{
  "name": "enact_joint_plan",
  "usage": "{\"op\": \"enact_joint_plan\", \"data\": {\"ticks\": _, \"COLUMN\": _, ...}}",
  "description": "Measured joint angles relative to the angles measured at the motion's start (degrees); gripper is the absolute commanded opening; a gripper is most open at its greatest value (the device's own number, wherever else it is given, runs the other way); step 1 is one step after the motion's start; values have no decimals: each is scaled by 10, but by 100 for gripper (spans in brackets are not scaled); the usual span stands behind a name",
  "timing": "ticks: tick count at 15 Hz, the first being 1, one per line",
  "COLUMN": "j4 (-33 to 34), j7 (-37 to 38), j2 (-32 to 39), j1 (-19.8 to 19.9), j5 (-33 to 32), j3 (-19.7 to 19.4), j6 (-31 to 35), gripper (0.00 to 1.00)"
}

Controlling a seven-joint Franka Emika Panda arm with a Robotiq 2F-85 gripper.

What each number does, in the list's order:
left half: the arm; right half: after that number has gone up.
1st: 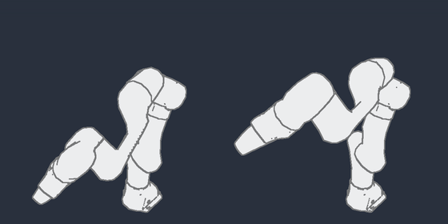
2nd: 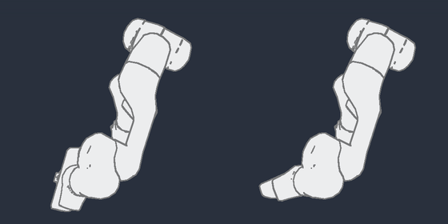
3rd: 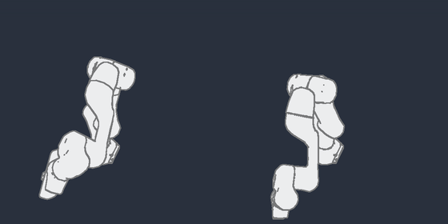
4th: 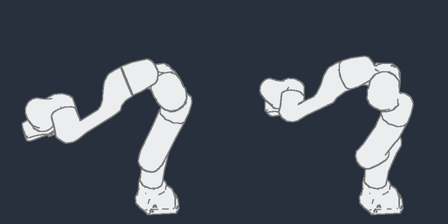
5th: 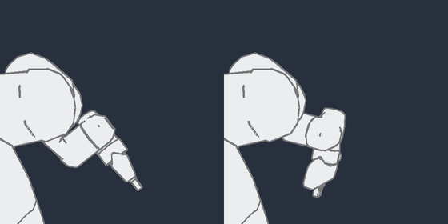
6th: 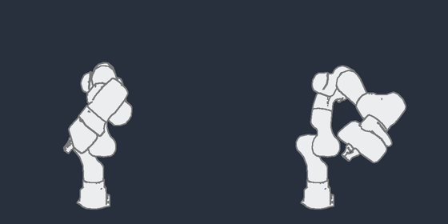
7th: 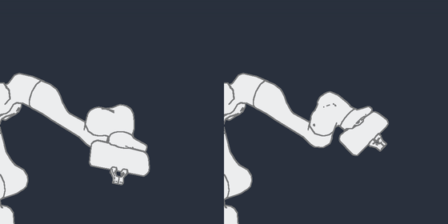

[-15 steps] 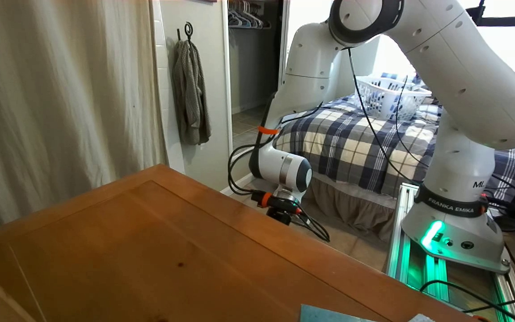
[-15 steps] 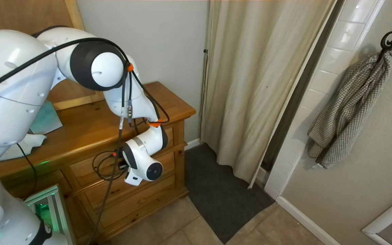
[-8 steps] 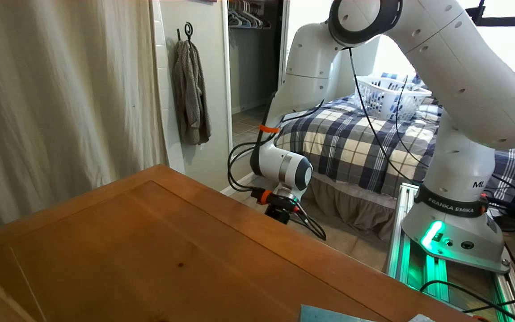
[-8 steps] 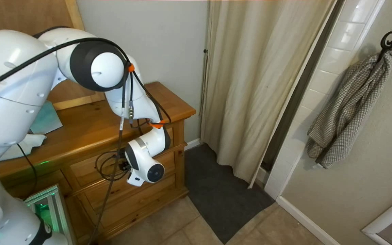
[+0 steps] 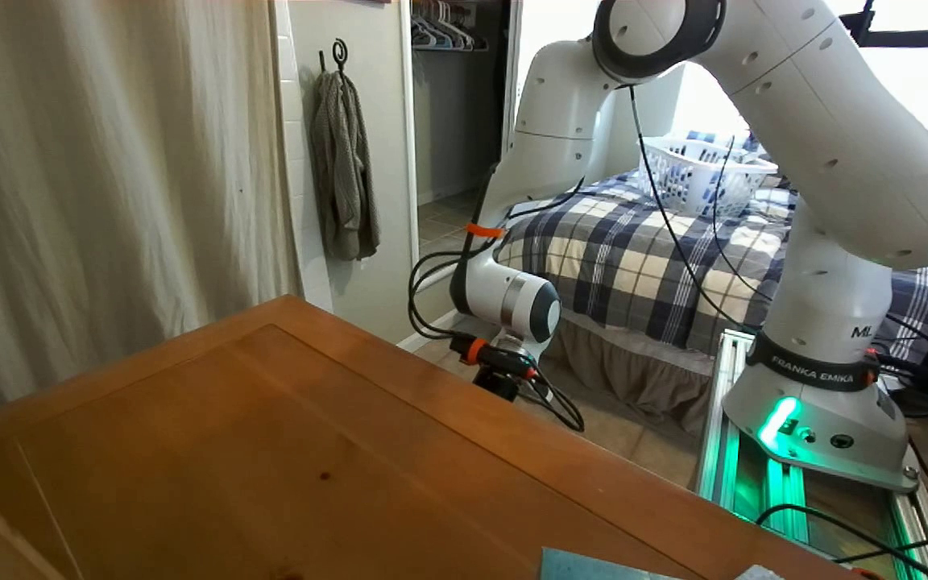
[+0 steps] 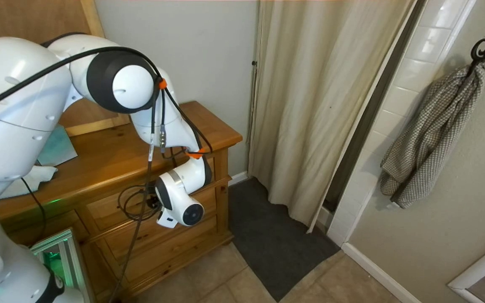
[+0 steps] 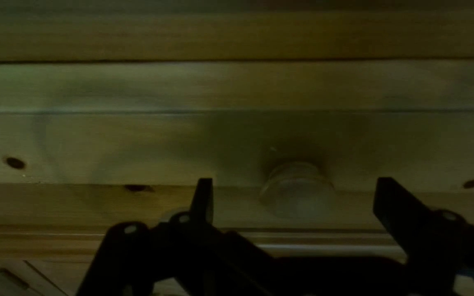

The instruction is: Open the top drawer

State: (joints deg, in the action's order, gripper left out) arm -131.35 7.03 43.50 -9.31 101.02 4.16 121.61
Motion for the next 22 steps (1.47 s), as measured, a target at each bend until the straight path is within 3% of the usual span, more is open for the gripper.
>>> {"op": "enact_joint_plan", "data": {"ticks": 6, "j4": 19, "j7": 0, "j2": 16, "j1": -2, "j5": 0, "j3": 2, "j6": -14, "gripper": 100}}
{"op": "enact_joint_plan", "data": {"ticks": 7, "j4": 23, "j7": 1, "j2": 21, "j1": -4, "j5": 0, "j3": 2, "j6": -14, "gripper": 91}}
{"op": "enact_joint_plan", "data": {"ticks": 8, "j4": 27, "j7": 1, "j2": 27, "j1": -6, "j5": 0, "j3": 3, "j6": -14, "gripper": 74}}
{"op": "enact_joint_plan", "data": {"ticks": 15, "j4": 45, "j7": 2, "j2": 51, "j1": -7, "j5": 0, "j3": -1, "j6": -14, "gripper": 25}}
{"op": "enact_joint_plan", "data": {"ticks": 22, "j4": 46, "j7": 2, "j2": 52, "j1": -7, "j5": -1, "j3": -2, "j6": -14, "gripper": 25}}
